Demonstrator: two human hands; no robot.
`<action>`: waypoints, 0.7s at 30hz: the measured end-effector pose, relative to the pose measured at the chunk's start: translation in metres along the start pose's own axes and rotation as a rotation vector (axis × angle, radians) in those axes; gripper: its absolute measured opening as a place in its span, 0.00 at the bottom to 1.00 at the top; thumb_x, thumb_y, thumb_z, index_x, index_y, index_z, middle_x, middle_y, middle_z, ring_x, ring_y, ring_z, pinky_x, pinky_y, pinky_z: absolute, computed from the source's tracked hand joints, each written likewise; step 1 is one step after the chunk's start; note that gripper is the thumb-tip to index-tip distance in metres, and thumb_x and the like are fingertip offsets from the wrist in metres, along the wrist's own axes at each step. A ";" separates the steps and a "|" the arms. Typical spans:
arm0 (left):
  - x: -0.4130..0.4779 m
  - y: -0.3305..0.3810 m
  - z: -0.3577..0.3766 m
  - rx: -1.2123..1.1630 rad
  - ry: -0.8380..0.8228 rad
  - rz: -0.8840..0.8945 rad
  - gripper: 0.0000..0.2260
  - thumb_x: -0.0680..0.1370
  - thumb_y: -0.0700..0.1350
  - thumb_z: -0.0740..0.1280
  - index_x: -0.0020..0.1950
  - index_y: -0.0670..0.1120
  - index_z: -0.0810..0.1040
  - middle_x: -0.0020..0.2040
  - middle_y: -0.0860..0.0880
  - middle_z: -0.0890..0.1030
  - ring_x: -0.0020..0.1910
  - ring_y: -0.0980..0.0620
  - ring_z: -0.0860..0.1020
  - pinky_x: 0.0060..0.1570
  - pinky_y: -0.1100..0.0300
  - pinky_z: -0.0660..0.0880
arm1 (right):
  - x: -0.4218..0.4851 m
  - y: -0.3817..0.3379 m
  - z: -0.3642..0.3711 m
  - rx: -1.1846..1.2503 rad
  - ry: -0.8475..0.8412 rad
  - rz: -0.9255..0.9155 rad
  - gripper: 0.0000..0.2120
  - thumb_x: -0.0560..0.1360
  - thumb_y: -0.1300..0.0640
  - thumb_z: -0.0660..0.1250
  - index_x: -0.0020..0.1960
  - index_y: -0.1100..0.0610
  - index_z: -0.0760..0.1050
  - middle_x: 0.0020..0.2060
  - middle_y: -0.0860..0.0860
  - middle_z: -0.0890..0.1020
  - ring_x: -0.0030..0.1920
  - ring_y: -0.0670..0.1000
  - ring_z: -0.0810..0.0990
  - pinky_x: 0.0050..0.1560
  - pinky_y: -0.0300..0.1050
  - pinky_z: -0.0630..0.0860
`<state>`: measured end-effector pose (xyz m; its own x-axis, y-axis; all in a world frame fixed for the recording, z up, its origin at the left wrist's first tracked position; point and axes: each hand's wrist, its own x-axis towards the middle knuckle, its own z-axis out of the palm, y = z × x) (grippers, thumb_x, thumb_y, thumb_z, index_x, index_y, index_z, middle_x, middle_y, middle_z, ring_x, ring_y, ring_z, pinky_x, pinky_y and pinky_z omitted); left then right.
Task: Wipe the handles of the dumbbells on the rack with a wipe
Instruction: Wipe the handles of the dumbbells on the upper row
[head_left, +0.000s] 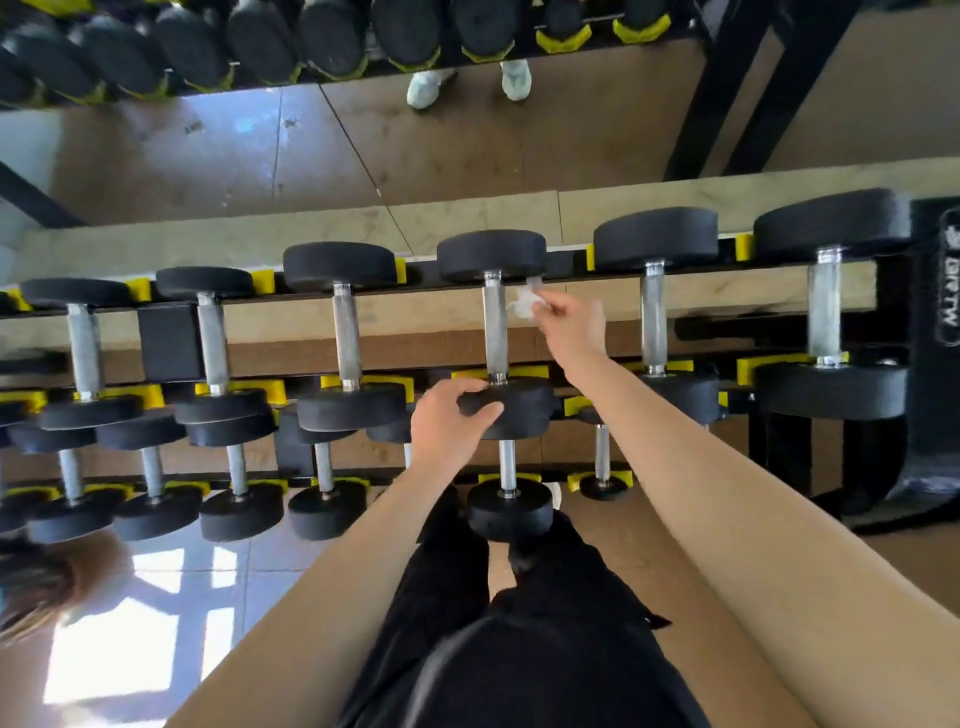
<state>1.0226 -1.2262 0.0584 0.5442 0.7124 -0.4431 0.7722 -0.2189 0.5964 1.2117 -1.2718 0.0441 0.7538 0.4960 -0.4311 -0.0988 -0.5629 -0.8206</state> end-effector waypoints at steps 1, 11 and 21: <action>0.001 -0.001 0.001 0.011 0.006 0.003 0.16 0.76 0.53 0.73 0.63 0.52 0.80 0.61 0.53 0.81 0.61 0.53 0.78 0.59 0.60 0.72 | -0.002 0.001 0.009 -0.034 -0.048 -0.023 0.14 0.80 0.59 0.66 0.65 0.56 0.79 0.61 0.51 0.83 0.61 0.48 0.79 0.62 0.43 0.76; 0.016 -0.022 0.003 -0.034 0.000 0.042 0.12 0.71 0.60 0.74 0.53 0.62 0.80 0.52 0.62 0.79 0.58 0.55 0.78 0.56 0.49 0.79 | -0.028 0.012 0.004 -0.551 -0.260 -0.300 0.12 0.80 0.61 0.66 0.61 0.55 0.82 0.58 0.52 0.84 0.58 0.50 0.83 0.62 0.46 0.78; 0.027 -0.039 -0.001 -0.099 -0.020 0.126 0.15 0.67 0.69 0.71 0.50 0.65 0.80 0.50 0.65 0.79 0.58 0.60 0.75 0.52 0.49 0.80 | -0.016 -0.009 0.039 -0.831 -0.245 -0.492 0.13 0.81 0.53 0.62 0.63 0.52 0.79 0.61 0.52 0.74 0.53 0.46 0.73 0.51 0.36 0.68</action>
<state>1.0074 -1.1980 0.0237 0.6419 0.6700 -0.3728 0.6615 -0.2381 0.7111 1.1752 -1.2490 0.0432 0.4241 0.8687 -0.2560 0.7458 -0.4954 -0.4454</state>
